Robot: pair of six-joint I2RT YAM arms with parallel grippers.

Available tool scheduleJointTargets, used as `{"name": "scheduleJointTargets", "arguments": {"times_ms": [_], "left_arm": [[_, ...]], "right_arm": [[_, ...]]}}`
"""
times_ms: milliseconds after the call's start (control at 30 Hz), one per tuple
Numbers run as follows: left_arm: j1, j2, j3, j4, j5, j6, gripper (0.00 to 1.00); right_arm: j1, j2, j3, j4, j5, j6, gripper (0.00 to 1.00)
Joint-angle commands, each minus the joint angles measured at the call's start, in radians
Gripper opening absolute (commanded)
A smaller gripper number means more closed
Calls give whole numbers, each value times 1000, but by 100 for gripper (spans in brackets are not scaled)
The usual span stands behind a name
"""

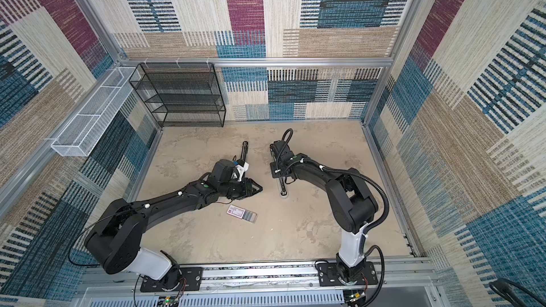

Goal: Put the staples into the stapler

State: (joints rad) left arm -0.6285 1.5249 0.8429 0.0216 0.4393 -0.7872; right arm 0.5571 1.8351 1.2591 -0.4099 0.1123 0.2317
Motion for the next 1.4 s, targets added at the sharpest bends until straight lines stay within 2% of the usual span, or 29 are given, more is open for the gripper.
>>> {"name": "scheduleJointTargets", "arguments": {"times_ms": [0,200,533,1000,1367], "left_arm": [[1,-1,4,31,-5,-12,44],[1,-13,2,27,-5,-12,44],[3,-31,-11,13,-10,-5,43],[3,-30,-20,22,-11,-12,44],[3,-15,-18,35,-10,-18,43]], "right_arm": [[1,-6,26,10,2,0,34],[0,64,89,6,-20,-16,28],[-6,134,152,-5,-29,-20,36],[-10,132,87,15,-66,-7,39],[-8,60,14,22,-105,13,38]]}}
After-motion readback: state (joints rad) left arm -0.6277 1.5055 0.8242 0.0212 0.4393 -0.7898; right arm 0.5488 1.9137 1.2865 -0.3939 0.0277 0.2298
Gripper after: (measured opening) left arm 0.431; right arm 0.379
